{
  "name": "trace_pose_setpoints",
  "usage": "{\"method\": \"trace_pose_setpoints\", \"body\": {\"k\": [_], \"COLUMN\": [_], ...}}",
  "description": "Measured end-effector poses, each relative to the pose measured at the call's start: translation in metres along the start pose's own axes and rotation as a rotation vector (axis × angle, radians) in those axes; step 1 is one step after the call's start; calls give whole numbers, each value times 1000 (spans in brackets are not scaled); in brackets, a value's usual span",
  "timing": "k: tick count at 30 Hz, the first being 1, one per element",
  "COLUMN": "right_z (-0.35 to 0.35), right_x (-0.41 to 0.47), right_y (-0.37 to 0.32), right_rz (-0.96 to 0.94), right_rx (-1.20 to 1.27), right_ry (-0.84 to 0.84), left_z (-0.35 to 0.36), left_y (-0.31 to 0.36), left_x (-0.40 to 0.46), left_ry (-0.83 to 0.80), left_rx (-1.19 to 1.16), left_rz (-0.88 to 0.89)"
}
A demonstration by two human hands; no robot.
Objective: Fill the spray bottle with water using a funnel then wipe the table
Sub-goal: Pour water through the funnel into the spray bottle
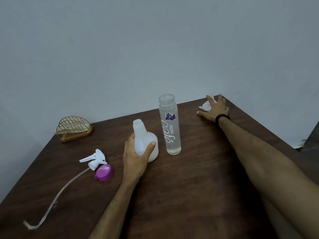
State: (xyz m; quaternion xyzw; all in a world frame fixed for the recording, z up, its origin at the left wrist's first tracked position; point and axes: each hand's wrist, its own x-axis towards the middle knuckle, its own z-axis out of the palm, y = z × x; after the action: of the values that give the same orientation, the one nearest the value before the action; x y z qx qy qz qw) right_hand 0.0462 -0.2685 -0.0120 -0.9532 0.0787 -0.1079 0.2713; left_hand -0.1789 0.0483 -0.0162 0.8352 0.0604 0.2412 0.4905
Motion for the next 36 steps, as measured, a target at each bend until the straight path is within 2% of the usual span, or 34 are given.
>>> {"method": "trace_pose_setpoints", "body": {"k": [3, 7, 13, 15, 19, 22, 25, 27, 30, 33, 36], "right_z": [1, 0, -13, -17, -26, -34, -40, -41, -38, -37, -42], "right_x": [5, -8, -61, -85, -131, -157, -180, -191, -201, -212, -233], "right_y": [0, 0, -9, -14, -20, -19, -18, -17, -14, -14, -22], "right_rz": [-33, -186, -301, -320, -132, -56, -114, -150, -215, -269, -154], "right_rx": [-15, 55, 75, 151, 567, 716, 773, 719, 579, 610, 727], "right_ry": [-6, -42, -42, -17, 76, 70, -61, -115, -135, -126, -150], "left_z": [0, -1, -3, -5, -8, -12, -15, -16, -16, -17, -17], "left_y": [-1, -1, 5, 7, 8, 11, 11, 12, 12, 11, 12], "left_x": [2, 2, -2, -3, -6, -10, -14, -15, -15, -15, -15], "left_ry": [-9, -23, -11, -14, -25, -29, -21, -19, -20, -24, -28], "left_rx": [2, -7, -24, -29, -45, -61, -67, -73, -93, -92, -96], "left_rz": [-7, -5, 9, 12, 6, 6, 3, 7, 5, 4, 4]}}
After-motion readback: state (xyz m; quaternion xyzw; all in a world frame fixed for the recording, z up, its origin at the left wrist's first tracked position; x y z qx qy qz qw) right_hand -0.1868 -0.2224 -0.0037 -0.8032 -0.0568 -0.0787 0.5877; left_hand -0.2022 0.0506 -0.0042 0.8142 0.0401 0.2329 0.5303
